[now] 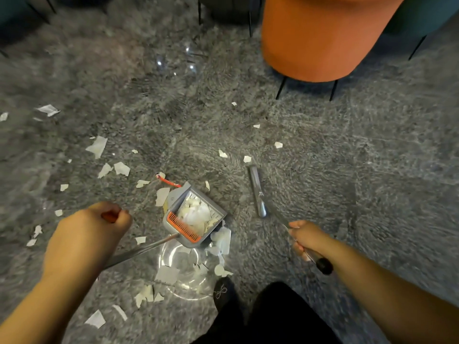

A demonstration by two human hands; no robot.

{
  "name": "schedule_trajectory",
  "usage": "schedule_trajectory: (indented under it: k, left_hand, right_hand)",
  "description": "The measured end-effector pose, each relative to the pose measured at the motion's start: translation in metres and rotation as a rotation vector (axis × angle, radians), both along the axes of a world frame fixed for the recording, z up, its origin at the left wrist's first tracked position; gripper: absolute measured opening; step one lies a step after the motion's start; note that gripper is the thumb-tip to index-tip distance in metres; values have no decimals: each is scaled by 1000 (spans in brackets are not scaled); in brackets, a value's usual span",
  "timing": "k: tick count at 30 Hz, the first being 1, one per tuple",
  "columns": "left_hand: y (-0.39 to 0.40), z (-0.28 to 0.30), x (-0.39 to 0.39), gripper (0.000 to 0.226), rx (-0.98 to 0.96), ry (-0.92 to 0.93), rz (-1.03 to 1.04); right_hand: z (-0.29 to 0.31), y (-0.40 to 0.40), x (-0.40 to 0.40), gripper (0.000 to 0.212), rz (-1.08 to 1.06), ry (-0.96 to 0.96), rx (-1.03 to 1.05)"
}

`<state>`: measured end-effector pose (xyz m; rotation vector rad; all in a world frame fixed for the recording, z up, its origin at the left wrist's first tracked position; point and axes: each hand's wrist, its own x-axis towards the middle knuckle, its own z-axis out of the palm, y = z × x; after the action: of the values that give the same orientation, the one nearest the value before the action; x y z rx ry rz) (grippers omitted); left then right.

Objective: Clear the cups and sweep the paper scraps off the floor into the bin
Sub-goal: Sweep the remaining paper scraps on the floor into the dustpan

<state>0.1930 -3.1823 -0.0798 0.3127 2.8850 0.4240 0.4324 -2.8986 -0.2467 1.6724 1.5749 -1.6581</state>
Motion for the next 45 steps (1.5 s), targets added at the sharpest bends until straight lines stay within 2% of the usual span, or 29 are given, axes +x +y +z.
schedule_trajectory:
  k: [3, 10, 17, 25, 33, 36, 40, 42, 45]
  left_hand:
    - [7, 2, -13, 24, 8, 7, 2]
    - [35, -6, -33, 22, 46, -19, 91]
    - [74, -7, -47, 18, 64, -55, 205]
    - [122, -12, -59, 19, 8, -48, 274]
    - [163, -21, -67, 22, 61, -13, 330]
    - [176, -19, -71, 20, 65, -16, 361]
    - [186, -22, -76, 23, 104, -1, 366]
    - [188, -21, -77, 11, 119, 2, 360]
    - [192, -16, -74, 13, 120, 23, 370]
  right_hand:
    - [2, 17, -19, 37, 2, -7, 37]
    - [-24, 77, -64, 29, 173, -92, 73]
    - [-25, 98, -107, 27, 335, -88, -64]
    - [-2, 169, -133, 36, 332, -39, -132]
    - [8, 255, -160, 38, 265, -51, 21]
    - [2, 291, -170, 32, 261, -66, 90]
    - [-16, 335, -185, 13, 273, -148, 144]
    - [-23, 349, -194, 15, 329, -223, 165]
    - [-33, 360, -204, 17, 384, -323, 162]
